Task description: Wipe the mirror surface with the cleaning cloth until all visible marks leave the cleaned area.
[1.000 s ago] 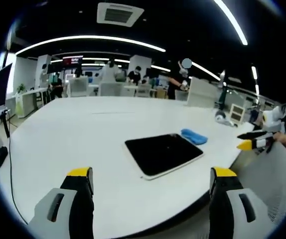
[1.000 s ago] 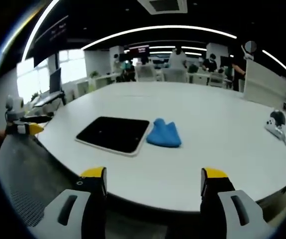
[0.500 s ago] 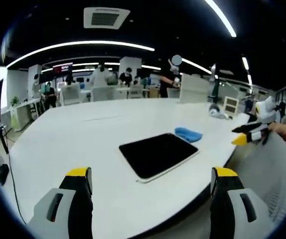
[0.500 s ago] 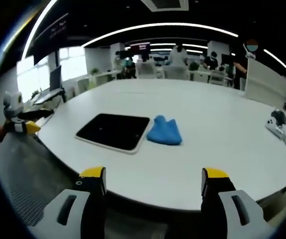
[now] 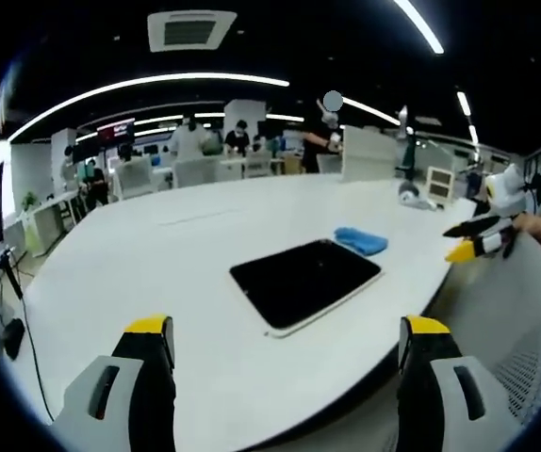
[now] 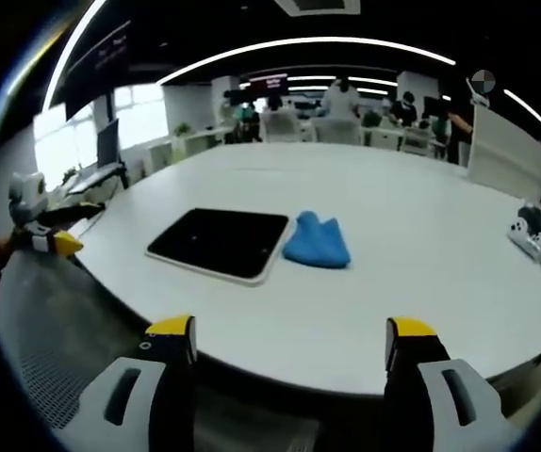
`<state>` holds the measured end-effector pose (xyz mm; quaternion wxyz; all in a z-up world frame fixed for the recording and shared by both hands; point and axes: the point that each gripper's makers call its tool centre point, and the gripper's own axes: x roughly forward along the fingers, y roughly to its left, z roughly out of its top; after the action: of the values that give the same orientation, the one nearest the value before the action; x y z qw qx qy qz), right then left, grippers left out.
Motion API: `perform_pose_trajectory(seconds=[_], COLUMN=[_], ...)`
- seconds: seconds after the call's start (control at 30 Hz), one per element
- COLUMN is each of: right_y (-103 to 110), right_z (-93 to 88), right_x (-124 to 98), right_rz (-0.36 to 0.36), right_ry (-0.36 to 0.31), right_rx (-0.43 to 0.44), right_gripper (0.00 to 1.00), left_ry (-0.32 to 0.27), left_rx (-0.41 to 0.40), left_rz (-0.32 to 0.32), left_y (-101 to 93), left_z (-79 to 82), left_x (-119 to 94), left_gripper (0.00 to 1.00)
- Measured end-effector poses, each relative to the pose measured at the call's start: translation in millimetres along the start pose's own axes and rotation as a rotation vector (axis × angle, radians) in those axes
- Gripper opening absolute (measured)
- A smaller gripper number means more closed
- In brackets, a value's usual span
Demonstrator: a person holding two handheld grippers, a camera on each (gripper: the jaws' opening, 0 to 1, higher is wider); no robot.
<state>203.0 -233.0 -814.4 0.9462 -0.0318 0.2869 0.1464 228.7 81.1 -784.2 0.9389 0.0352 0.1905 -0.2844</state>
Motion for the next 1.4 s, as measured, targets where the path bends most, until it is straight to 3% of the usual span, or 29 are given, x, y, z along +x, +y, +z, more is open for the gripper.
perform_pose_trajectory(seconds=[0.1, 0.47, 0.57, 0.67, 0.93, 1.13, 1.27, 1.4], right_y=[-5.2, -1.7, -6.6, -7.3, -5.5, 1.7, 1.0, -1.4], right_z=[2.1, -0.3, 5.9, 5.9, 4.5, 7.2, 6.3, 8.4], right_x=[-1.0, -0.1, -2.9, -2.4, -2.4, -3.1, -3.0, -4.0], right_rz=[-0.029, -0.002, -0.028, -0.028, -0.018, 0.013, 0.015, 0.007], right_ry=[-0.015, 0.000, -0.041, -0.043, -0.033, -0.026, -0.024, -0.035], right_rx=[0.013, 0.021, 0.048, 0.063, 0.065, 0.014, 0.016, 0.032], right_gripper=[0.88, 0.84, 0.86, 0.87, 0.87, 0.89, 0.88, 0.87], left_ry=[-0.015, -0.025, -0.046, -0.020, -0.024, -0.026, 0.009, 0.009], left_rx=[-0.007, 0.008, 0.031, 0.041, 0.052, 0.061, 0.127, 0.117], left_rz=[0.004, 0.022, 0.053, 0.035, 0.027, 0.015, 0.006, -0.010], left_y=[1.4, 4.1, 9.4, 6.4, 5.3, 3.5, 5.2, 1.4], left_z=[2.2, 4.4, 8.4, 5.1, 6.2, 7.3, 5.5, 5.0], left_x=[-0.1, -0.7, -2.3, -1.4, -1.9, -2.4, 0.3, 1.3], left_gripper=[0.99, 0.99, 0.99, 0.99, 0.99, 0.99, 0.99, 0.97])
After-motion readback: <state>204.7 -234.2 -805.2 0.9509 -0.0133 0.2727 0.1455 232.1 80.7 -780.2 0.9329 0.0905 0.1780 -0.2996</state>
